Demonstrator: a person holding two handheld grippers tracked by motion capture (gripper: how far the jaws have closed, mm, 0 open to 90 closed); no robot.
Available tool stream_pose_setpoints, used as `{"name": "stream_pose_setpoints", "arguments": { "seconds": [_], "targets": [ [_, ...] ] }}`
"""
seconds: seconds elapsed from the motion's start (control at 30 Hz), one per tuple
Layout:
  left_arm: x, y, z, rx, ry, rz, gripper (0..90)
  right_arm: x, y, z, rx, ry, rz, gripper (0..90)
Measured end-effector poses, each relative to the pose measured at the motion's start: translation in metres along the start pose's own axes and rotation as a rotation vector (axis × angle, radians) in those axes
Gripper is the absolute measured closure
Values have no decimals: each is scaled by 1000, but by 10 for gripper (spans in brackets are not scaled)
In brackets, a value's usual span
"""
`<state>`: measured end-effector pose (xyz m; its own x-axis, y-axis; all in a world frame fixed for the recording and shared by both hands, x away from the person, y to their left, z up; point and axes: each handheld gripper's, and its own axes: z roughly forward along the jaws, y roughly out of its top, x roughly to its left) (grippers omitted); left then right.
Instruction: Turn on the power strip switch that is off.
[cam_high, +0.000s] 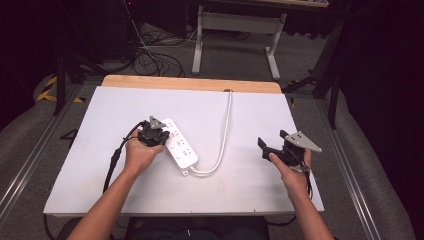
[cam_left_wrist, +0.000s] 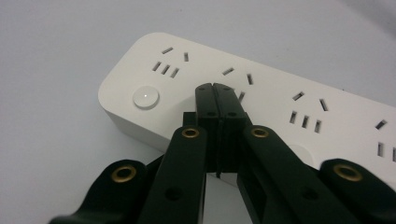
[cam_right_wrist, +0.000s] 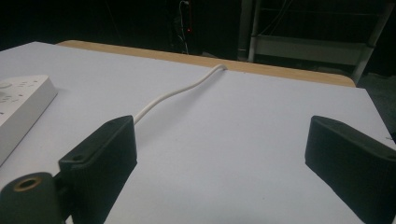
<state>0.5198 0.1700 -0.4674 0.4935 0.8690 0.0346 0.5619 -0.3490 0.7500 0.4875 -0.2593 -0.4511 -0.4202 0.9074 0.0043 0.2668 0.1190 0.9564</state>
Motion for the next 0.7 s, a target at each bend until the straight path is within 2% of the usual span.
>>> {"name": "stream_pose_setpoints", "arguments": {
  "seconds": [0.23,0.4,0.5,0.7],
  "targets": [
    [-1,1,0,8,3,7,900,0,0,0,1,-1,1,95],
    [5,0,-2,11,-31,-33,900,0,-1,1,9,0,-2,97],
    [2,0,-3,14,-15,-7,900,0,-1,1,12,-1,1,97],
    [4,1,-5,18,-21,-12,900,0,-1,3,18,-1,-1,98]
  ]
}}
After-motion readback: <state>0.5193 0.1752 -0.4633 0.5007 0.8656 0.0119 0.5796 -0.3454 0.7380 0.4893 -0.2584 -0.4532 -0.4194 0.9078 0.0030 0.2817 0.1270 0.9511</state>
